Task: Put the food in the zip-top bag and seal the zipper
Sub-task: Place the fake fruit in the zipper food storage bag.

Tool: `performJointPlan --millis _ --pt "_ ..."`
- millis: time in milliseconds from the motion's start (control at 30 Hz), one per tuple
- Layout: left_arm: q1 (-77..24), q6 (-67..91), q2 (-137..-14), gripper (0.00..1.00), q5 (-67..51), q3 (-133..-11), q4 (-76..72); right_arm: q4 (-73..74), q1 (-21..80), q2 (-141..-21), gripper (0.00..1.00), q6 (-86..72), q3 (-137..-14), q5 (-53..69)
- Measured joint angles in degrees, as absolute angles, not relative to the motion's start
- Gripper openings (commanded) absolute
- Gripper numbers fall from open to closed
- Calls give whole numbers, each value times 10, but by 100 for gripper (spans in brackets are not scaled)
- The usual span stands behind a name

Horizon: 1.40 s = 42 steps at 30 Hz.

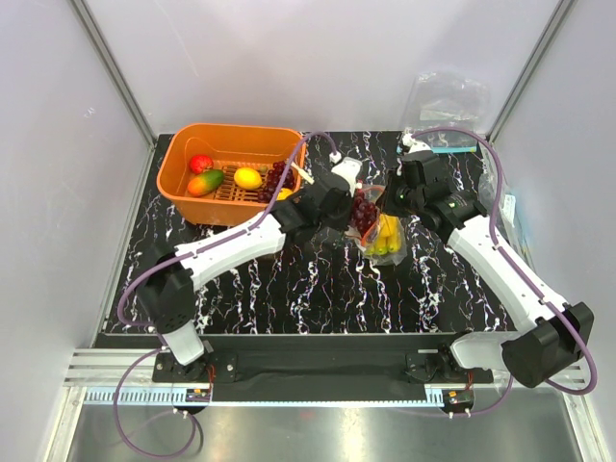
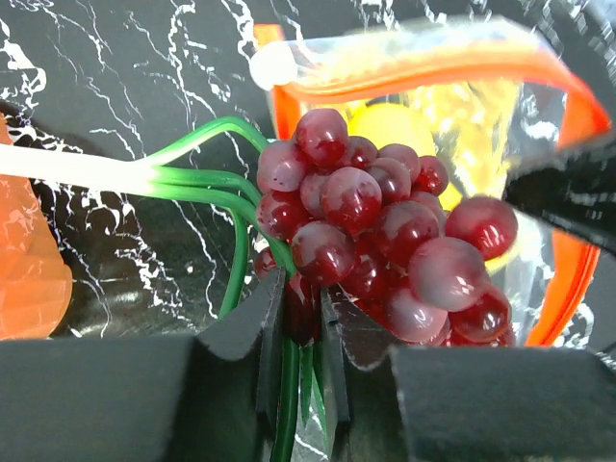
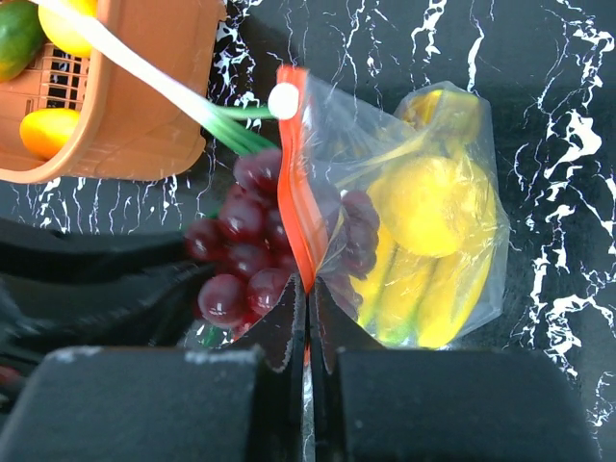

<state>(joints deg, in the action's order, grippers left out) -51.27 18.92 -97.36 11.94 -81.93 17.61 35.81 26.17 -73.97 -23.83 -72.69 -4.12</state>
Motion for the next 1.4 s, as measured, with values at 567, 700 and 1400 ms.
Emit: performJointPlan --millis 567,700,1400 --pt "-569 119 -977 80 152 -825 163 362 259 -737 0 -234 -727 -50" --pt "-559 121 -976 84 154 -832 166 362 258 -735 0 -234 -727 -51" --pt "-484 112 -955 96 131 -794 302 358 258 -708 0 -233 -693 -51"
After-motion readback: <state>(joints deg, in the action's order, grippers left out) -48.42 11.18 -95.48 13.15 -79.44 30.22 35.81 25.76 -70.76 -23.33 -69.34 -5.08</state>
